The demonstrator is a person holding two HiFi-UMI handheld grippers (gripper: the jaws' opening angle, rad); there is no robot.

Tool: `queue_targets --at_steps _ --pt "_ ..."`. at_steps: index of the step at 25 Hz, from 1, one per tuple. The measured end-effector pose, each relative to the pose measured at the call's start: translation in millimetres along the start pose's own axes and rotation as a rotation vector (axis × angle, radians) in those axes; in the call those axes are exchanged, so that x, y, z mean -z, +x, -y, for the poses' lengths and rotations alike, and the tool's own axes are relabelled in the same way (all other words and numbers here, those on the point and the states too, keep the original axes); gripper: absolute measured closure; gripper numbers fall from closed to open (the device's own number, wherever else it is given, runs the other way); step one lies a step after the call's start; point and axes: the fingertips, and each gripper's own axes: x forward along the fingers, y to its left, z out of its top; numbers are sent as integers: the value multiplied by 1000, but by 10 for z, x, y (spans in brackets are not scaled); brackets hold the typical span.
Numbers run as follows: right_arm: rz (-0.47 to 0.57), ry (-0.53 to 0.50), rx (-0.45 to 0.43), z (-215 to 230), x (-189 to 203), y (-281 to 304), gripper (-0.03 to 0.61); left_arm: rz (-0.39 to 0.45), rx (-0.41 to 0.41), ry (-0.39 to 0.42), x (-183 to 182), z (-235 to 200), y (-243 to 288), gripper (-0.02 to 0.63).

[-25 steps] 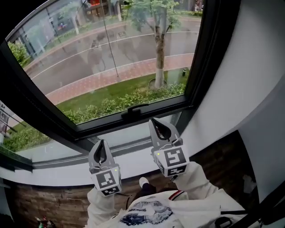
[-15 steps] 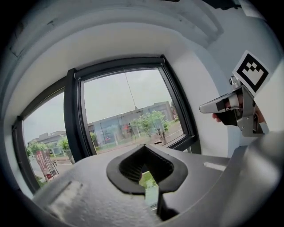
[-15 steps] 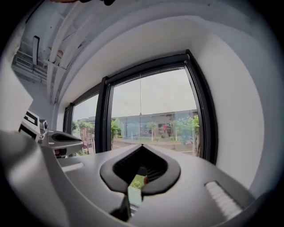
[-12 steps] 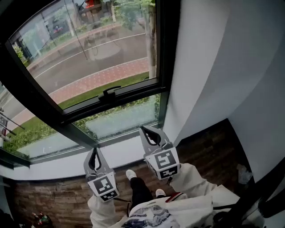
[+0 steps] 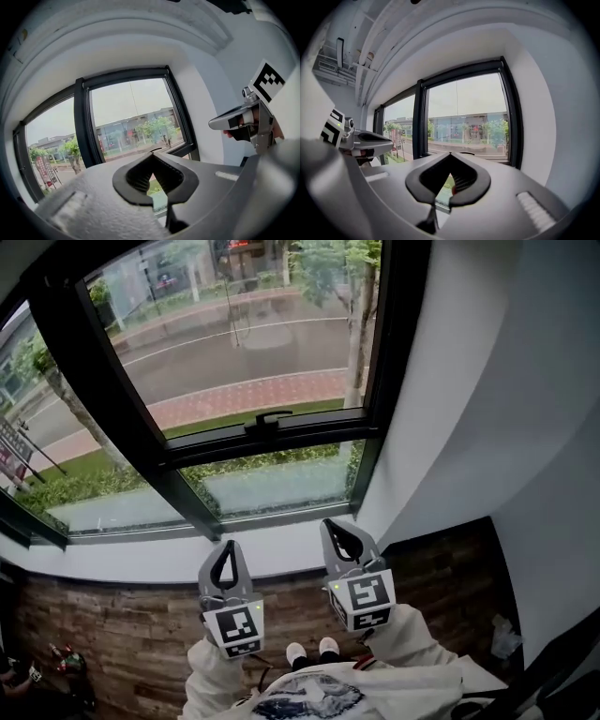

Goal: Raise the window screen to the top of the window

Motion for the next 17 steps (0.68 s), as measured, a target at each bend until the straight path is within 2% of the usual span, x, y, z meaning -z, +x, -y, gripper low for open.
queue_targets --at_steps 17 --pt "10 -16 23 -434 -98 -29 574 25 24 -38 83 -308 -252 609"
